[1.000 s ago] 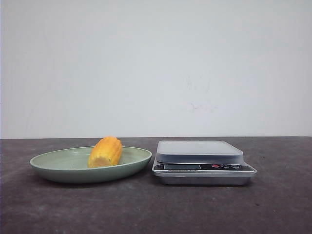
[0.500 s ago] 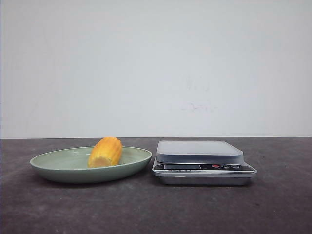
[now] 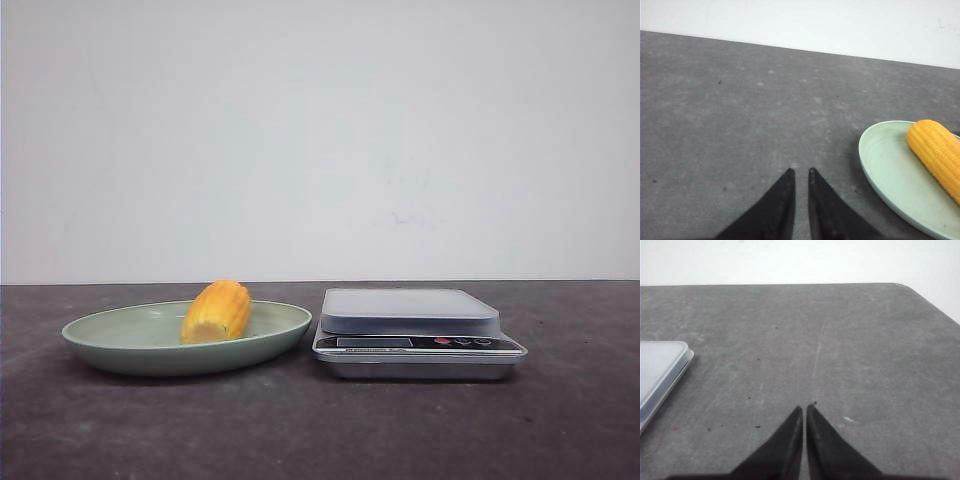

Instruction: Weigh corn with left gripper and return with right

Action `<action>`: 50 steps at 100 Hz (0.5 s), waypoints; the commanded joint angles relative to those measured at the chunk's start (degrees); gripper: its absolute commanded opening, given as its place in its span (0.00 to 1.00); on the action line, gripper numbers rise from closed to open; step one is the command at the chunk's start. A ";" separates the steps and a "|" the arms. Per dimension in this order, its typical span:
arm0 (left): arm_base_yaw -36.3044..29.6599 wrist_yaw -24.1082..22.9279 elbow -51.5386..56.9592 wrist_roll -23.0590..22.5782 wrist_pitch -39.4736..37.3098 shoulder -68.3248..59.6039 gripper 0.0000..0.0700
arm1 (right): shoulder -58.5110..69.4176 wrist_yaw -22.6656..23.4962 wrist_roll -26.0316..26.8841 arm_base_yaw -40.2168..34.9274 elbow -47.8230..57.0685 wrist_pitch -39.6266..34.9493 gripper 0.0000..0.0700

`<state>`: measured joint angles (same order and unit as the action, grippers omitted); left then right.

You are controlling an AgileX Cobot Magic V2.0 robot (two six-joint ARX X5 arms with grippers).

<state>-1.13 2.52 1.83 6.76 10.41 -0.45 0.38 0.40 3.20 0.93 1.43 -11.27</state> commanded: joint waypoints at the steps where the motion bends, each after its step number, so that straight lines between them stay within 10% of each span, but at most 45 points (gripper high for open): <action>1: 0.09 0.07 -0.83 -0.72 0.33 -0.04 0.00 | -0.15 0.04 -0.63 0.00 -0.37 0.61 0.01; 50: 0.09 0.07 -0.83 -0.72 0.33 -0.04 0.00 | -0.15 0.00 -0.63 0.00 -0.35 2.25 0.01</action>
<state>-1.15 2.52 1.83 6.76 10.41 -0.45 0.38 0.40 3.16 0.93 1.41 -9.67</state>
